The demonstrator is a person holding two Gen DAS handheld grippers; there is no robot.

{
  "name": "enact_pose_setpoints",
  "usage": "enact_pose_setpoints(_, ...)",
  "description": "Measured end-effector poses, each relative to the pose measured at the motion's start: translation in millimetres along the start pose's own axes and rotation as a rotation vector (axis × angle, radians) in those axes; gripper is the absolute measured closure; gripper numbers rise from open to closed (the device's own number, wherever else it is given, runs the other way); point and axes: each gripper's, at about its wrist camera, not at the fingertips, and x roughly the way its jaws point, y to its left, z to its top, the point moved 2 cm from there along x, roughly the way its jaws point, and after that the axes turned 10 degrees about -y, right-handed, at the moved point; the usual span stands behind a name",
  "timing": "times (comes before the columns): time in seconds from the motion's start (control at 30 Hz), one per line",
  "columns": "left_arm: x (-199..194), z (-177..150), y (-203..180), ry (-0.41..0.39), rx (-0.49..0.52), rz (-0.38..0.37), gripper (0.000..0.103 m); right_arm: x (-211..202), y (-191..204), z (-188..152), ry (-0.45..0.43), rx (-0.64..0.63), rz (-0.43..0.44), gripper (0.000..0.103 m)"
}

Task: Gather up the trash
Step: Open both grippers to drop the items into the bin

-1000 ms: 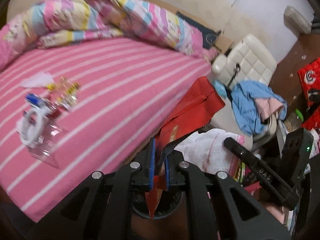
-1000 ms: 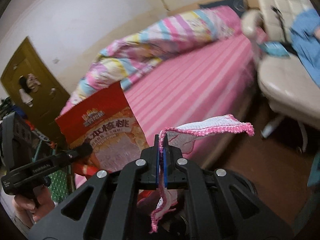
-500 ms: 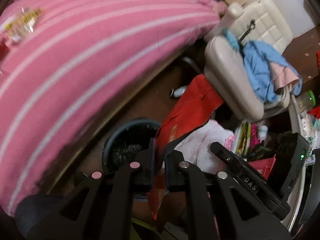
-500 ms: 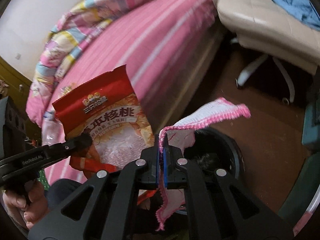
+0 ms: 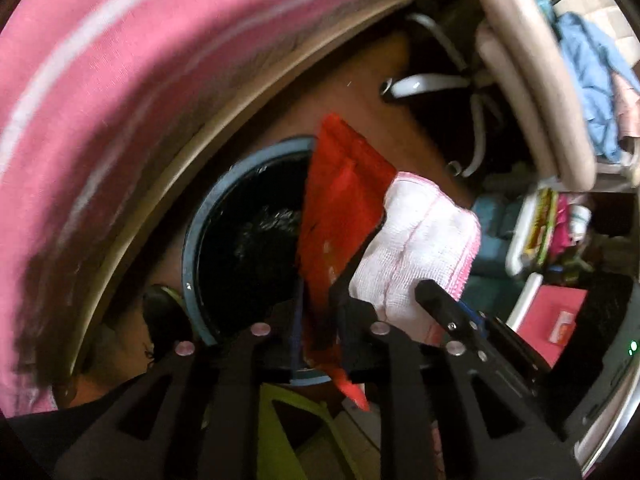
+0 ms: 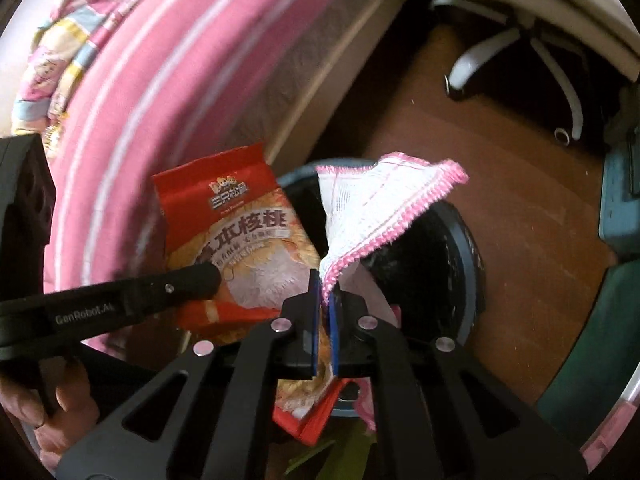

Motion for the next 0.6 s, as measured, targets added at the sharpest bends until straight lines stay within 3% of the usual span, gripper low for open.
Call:
enact_pose_setpoints(0.03,5,1,2,0.017,-0.005,0.016,0.076,5,-2,-2,0.015,0.002,-0.007,0.095)
enact_pose_setpoints(0.07,10,1,5,0.028,-0.010,0.026,0.072,8,-4,-5,0.026,0.002,-0.010,0.085)
enact_pose_setpoints(0.1,15,1,6,0.040,-0.015,0.038,0.062,11,-7,-9,0.038,0.001,-0.016,0.067)
enact_pose_setpoints(0.13,19,1,7,0.050,-0.017,0.053,0.052,13,-8,-10,0.044,-0.001,-0.021,0.060)
enact_pose_setpoints(0.2,23,0,10,0.064,-0.015,0.077,0.044,13,-10,-16,0.052,-0.007,-0.031,0.043)
enact_pose_setpoints(0.27,24,0,12,0.073,-0.009,0.091,0.035,10,-12,-25,0.056,-0.024,-0.044,0.033)
enact_pose_setpoints(0.4,18,0,12,0.050,0.011,0.106,0.022,0,-14,-41,0.049,-0.044,-0.062,0.024)
enact_pose_setpoints(0.6,-8,-2,17,-0.001,-0.015,0.085,0.018,-28,-7,-47,-0.007,-0.033,-0.063,0.022)
